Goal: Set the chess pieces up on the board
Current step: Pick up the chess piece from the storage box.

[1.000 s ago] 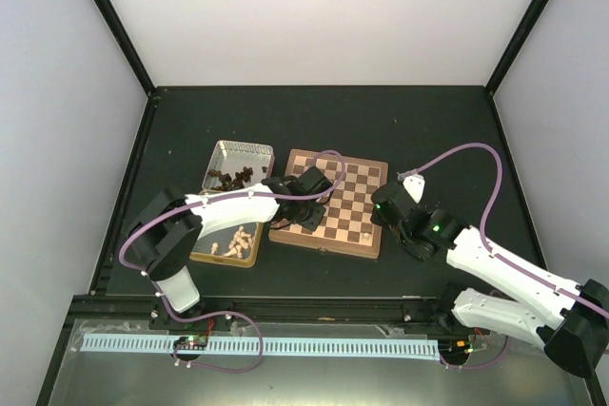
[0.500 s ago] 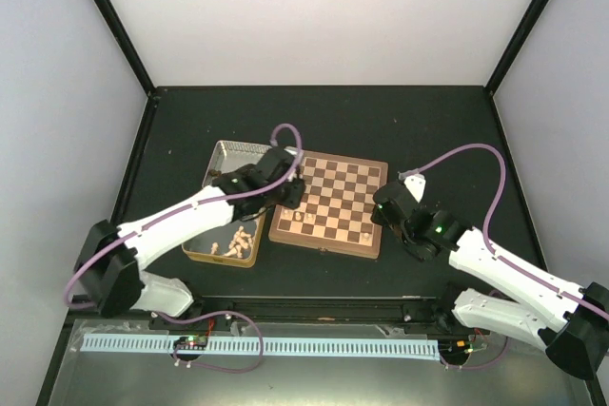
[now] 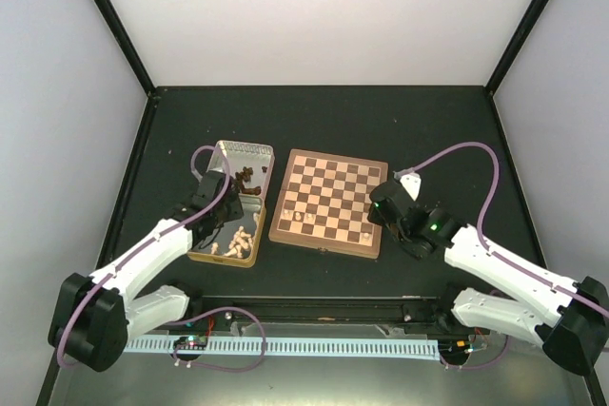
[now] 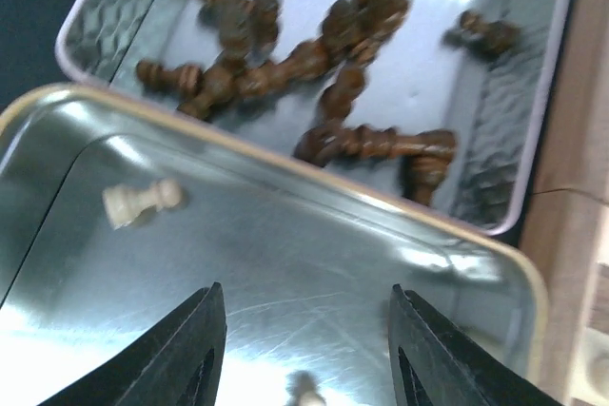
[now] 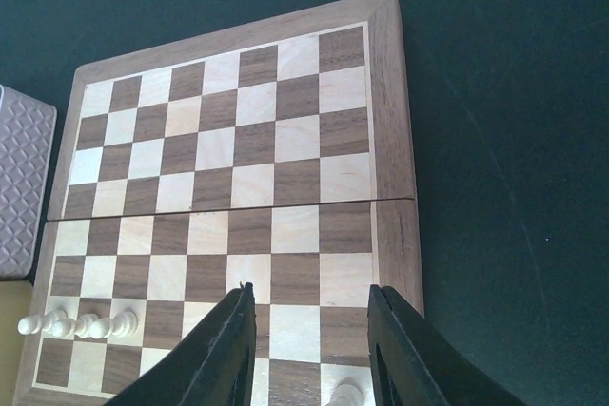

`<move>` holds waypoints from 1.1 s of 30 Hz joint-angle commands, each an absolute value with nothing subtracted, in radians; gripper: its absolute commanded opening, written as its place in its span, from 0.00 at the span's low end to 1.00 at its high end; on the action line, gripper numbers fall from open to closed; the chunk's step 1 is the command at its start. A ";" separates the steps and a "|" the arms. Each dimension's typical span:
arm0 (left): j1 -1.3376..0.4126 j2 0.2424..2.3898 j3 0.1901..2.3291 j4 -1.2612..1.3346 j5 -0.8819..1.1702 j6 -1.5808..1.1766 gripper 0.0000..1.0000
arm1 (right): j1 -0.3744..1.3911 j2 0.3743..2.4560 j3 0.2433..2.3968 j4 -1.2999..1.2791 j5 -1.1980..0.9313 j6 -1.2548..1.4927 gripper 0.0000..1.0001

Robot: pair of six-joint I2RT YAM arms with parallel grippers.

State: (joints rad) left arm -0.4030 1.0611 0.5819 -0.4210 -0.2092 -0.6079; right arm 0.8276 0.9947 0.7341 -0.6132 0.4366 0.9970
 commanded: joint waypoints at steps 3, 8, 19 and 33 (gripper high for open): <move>-0.372 1.092 0.565 -0.440 -0.115 -0.658 0.48 | 0.821 1.008 0.749 -0.599 0.444 0.992 0.35; -0.373 1.173 0.553 -0.481 -0.034 -0.641 0.43 | 0.820 1.014 0.747 -0.596 0.440 0.996 0.35; -0.373 1.246 0.559 -0.565 0.007 -0.620 0.36 | 0.820 1.016 0.743 -0.594 0.436 0.997 0.35; -0.373 1.247 0.560 -0.571 -0.091 -0.614 0.09 | 0.820 1.014 0.733 -0.577 0.430 0.991 0.35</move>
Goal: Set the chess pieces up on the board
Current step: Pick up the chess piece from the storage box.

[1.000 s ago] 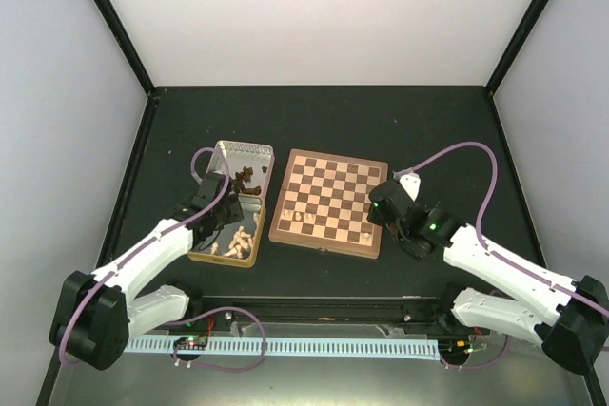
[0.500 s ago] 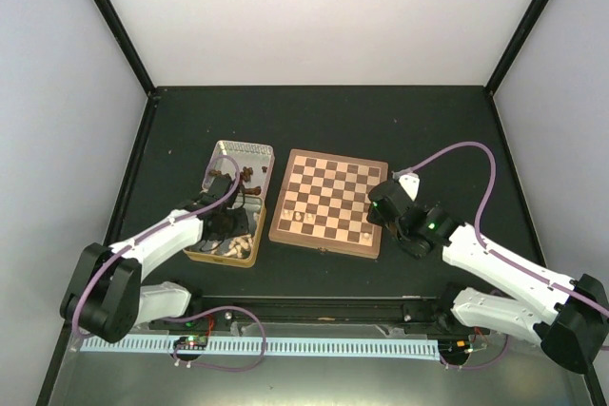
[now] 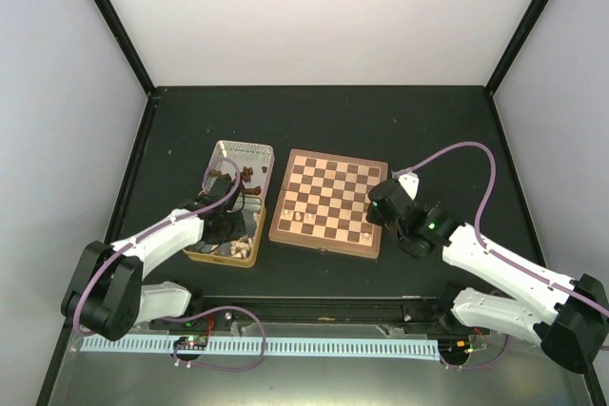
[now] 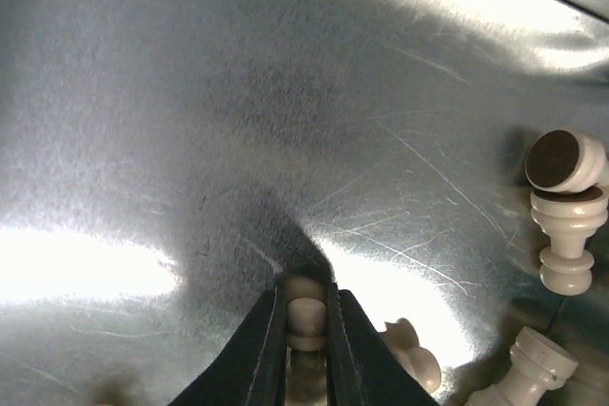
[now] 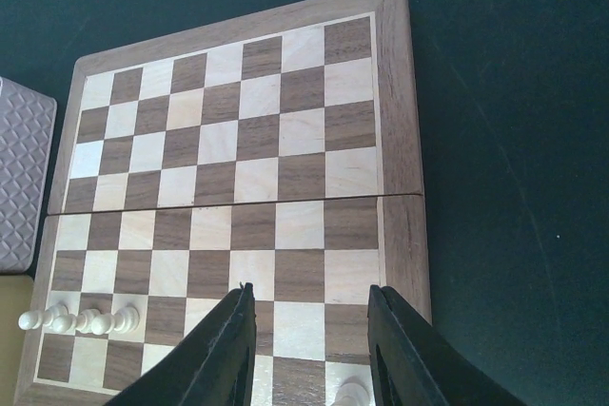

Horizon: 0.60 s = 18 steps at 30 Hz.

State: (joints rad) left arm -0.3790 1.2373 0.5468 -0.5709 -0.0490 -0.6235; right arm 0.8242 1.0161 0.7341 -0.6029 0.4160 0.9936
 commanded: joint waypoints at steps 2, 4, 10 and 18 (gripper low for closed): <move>-0.371 1.247 0.569 -0.562 -0.104 -0.610 0.06 | 0.821 1.011 0.730 -0.577 0.434 0.990 0.35; -0.371 1.243 0.583 -0.551 -0.129 -0.604 0.04 | 0.821 1.009 0.730 -0.579 0.437 0.991 0.35; -0.369 1.235 0.636 -0.523 -0.180 -0.587 0.02 | 0.821 1.009 0.730 -0.575 0.436 0.991 0.35; -0.364 1.269 0.644 -0.497 -0.176 -0.573 0.15 | 0.820 1.015 0.730 -0.572 0.434 0.988 0.35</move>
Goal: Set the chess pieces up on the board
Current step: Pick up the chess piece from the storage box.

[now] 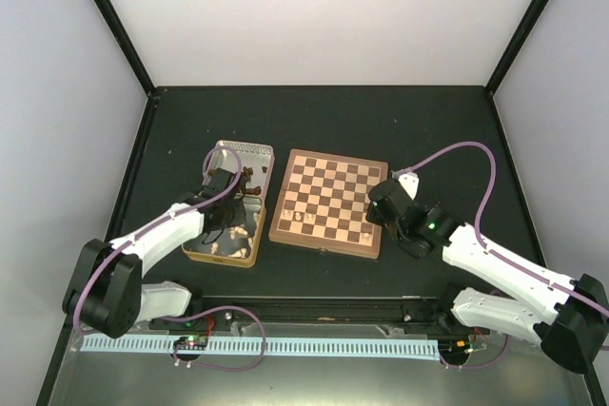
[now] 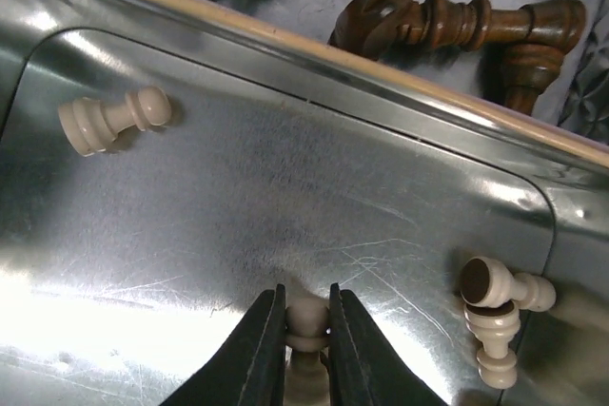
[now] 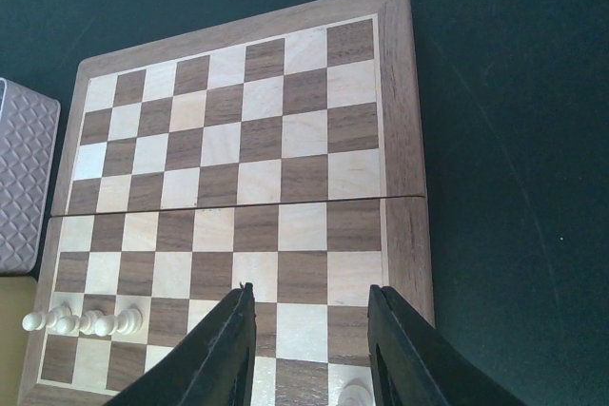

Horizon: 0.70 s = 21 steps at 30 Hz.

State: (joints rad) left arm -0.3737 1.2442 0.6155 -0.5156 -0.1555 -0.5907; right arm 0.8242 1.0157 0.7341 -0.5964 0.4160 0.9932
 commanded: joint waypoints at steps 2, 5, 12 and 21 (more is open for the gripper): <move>-0.362 1.272 0.645 -0.503 -0.174 -0.571 0.23 | 0.820 1.015 0.730 -0.571 0.432 0.987 0.35; -0.361 1.259 0.642 -0.528 -0.170 -0.574 0.33 | 0.819 1.015 0.730 -0.571 0.431 0.985 0.35; -0.359 1.214 0.597 -0.592 -0.184 -0.610 0.29 | 0.821 1.019 0.727 -0.562 0.424 0.986 0.35; -0.353 1.253 0.586 -0.551 -0.168 -0.590 0.12 | 0.820 1.027 0.734 -0.558 0.417 0.976 0.35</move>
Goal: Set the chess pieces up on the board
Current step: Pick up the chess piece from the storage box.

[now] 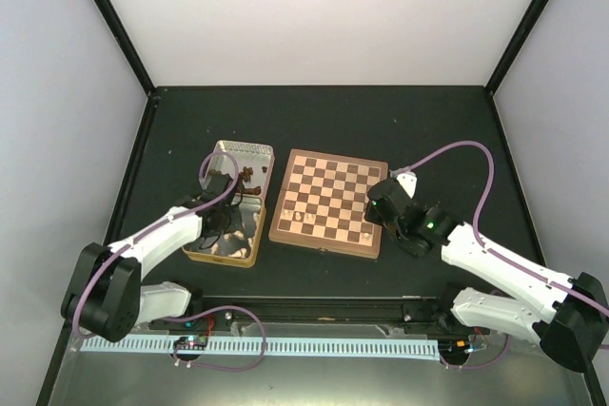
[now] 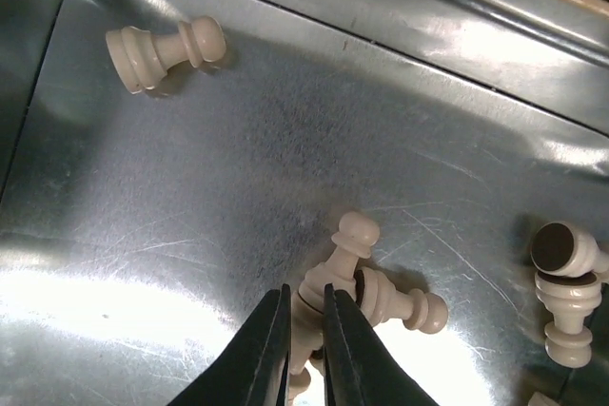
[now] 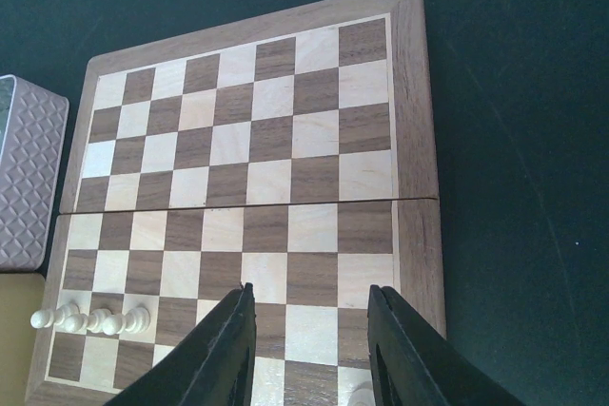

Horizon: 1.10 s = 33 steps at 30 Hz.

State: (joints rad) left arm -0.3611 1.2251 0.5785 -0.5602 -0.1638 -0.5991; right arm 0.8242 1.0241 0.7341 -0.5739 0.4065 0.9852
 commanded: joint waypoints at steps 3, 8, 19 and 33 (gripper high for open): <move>-0.350 1.288 0.593 -0.534 -0.159 -0.577 0.14 | 0.820 1.026 0.732 -0.557 0.418 0.977 0.35; -0.350 1.325 0.590 -0.525 -0.122 -0.568 0.15 | 0.820 1.025 0.730 -0.557 0.419 0.979 0.35; -0.348 1.366 0.572 -0.518 -0.093 -0.561 0.20 | 0.819 1.040 0.742 -0.548 0.413 0.969 0.35; -0.338 1.418 0.604 -0.519 -0.077 -0.542 0.10 | 0.821 1.037 0.741 -0.547 0.412 0.968 0.35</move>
